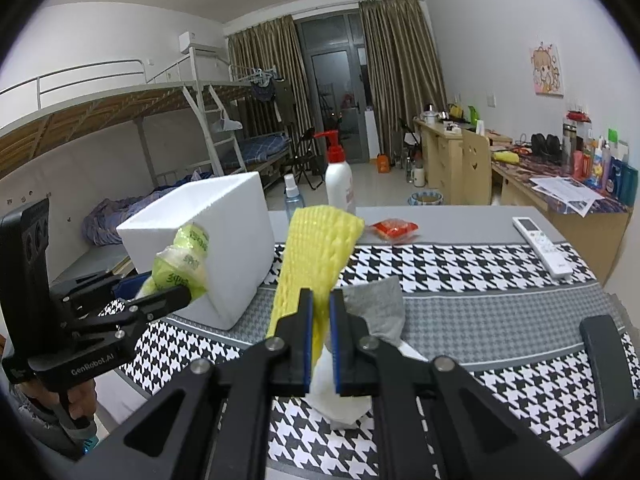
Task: Organize soft objects
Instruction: 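Lift and carry the tissue pack and foam net over the white foam box, then open the left tool dropping the pack into the box while the right releases the net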
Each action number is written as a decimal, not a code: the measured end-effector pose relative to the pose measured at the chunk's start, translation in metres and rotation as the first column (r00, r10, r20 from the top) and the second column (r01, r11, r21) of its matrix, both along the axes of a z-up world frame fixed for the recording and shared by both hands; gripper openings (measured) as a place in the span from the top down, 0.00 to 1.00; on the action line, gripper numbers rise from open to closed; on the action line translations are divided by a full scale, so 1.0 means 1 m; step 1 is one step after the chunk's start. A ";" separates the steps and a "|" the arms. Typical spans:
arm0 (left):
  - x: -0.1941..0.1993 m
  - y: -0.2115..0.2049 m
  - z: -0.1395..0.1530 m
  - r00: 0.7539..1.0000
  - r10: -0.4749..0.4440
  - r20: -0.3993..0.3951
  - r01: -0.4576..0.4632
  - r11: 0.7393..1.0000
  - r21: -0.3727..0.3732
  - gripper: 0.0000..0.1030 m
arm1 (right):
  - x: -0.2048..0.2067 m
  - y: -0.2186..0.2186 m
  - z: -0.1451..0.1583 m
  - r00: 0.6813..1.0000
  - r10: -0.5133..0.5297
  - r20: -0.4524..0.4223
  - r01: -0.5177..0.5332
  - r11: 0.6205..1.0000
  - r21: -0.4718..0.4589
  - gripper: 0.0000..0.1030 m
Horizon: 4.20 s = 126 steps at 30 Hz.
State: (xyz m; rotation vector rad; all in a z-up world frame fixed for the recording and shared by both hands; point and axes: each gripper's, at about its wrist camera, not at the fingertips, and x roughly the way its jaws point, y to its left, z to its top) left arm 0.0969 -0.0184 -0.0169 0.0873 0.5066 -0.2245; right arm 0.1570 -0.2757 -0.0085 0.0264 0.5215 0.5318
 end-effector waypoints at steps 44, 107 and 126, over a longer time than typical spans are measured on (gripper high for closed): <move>0.029 0.015 0.066 0.982 0.089 0.166 -0.085 0.996 -0.026 0.65 | 0.032 0.018 0.057 0.993 0.007 0.117 -0.011 0.999 0.035 0.90; 0.060 0.093 0.069 0.901 0.399 0.170 -0.396 0.917 -0.052 0.01 | 0.065 0.114 0.079 0.982 0.163 0.098 -0.165 0.986 0.007 0.90; 0.043 0.119 0.069 0.866 0.466 0.180 -0.463 0.884 -0.062 0.01 | 0.072 0.156 0.080 0.966 0.247 0.071 -0.247 0.969 -0.019 0.90</move>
